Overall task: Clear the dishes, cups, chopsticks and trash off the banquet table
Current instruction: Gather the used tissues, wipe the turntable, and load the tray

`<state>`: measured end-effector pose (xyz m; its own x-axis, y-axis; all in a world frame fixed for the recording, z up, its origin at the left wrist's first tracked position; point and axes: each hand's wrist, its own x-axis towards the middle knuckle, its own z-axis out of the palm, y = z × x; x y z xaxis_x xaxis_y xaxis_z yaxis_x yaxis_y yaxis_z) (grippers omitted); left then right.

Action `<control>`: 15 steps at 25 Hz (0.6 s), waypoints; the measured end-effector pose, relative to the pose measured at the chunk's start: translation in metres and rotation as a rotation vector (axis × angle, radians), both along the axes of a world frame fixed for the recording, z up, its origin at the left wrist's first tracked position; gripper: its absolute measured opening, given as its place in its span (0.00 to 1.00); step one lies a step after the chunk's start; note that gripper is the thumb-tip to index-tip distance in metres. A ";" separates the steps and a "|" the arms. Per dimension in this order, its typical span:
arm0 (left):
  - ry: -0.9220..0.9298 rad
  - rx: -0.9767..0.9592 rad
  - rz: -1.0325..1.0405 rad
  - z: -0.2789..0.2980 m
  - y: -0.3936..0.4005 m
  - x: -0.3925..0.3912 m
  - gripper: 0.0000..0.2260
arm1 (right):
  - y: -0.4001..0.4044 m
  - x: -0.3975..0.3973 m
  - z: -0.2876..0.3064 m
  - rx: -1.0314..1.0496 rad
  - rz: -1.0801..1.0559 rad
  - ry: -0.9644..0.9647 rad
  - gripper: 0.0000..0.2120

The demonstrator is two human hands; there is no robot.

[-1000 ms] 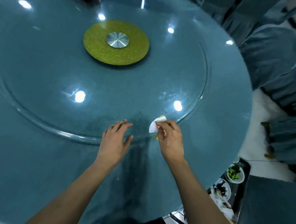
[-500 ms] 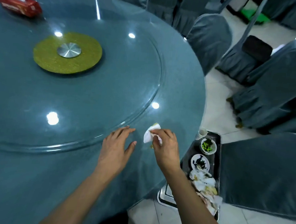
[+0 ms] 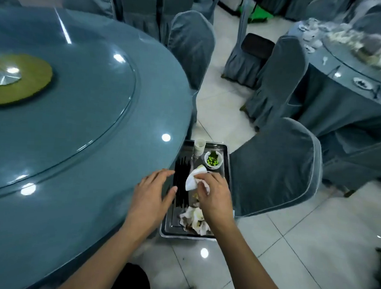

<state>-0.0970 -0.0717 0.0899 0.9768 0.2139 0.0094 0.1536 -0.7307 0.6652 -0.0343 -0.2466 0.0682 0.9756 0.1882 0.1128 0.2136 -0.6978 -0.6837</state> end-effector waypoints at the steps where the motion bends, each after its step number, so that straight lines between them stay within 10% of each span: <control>1: 0.003 -0.006 -0.015 0.001 -0.023 -0.005 0.18 | -0.024 -0.007 0.001 0.002 -0.013 -0.009 0.10; 15: -0.016 0.009 -0.135 0.013 -0.187 -0.003 0.17 | -0.201 -0.038 -0.006 -0.003 -0.242 -0.021 0.10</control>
